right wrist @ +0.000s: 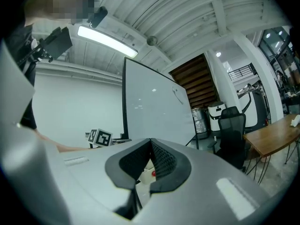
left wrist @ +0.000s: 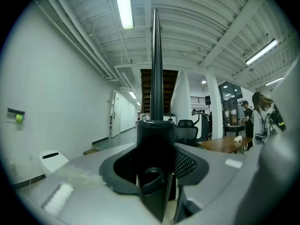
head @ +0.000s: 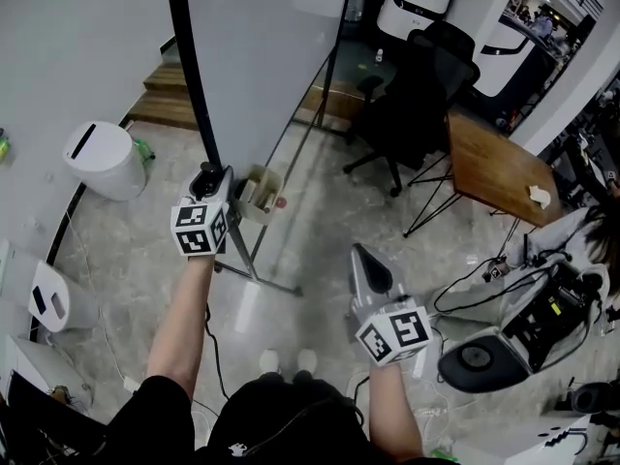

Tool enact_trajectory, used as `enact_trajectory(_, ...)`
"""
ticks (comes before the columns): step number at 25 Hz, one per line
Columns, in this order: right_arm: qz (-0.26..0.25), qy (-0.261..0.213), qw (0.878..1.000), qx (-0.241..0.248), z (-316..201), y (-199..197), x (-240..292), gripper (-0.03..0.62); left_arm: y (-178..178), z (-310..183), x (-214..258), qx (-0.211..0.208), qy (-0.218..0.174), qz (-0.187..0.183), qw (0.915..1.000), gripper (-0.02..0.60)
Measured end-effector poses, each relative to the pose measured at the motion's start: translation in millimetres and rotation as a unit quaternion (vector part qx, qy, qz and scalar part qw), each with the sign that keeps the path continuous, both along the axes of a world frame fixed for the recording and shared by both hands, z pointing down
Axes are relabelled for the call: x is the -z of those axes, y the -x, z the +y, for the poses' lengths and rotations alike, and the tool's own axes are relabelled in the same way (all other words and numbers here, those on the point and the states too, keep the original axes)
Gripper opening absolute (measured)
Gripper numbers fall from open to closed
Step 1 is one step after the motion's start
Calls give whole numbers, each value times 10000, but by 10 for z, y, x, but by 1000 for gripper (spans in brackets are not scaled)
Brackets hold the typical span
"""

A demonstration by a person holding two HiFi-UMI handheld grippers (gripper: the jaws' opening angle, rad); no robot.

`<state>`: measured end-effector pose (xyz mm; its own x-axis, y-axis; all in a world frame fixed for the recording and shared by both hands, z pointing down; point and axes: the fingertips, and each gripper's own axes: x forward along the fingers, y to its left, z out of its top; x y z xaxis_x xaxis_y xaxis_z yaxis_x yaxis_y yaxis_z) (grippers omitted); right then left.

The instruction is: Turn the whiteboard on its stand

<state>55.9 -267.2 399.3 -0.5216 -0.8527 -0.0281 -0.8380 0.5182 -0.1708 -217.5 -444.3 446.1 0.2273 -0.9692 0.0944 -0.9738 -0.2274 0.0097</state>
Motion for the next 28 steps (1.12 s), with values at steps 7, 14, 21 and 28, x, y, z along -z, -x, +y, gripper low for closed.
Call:
enact_trajectory(7,-43,-58,9999,70,122,-19,24,8,-6,291,-12,21,62,-25,10000,179)
enact_trajectory(14,-78,-107,9999,80,170,-76,59,9,-49,426,-12,2,80,-98,9999,181)
enact_trajectory(21,-72,-197,9997,112,135,-30,114,9,-19,417,-20,-53,17,-179,9998,184)
enact_trajectory(28,-88,-233,9996,145,76,-6,165,8,-11,368,-15,-40,-22,-277,9996,189)
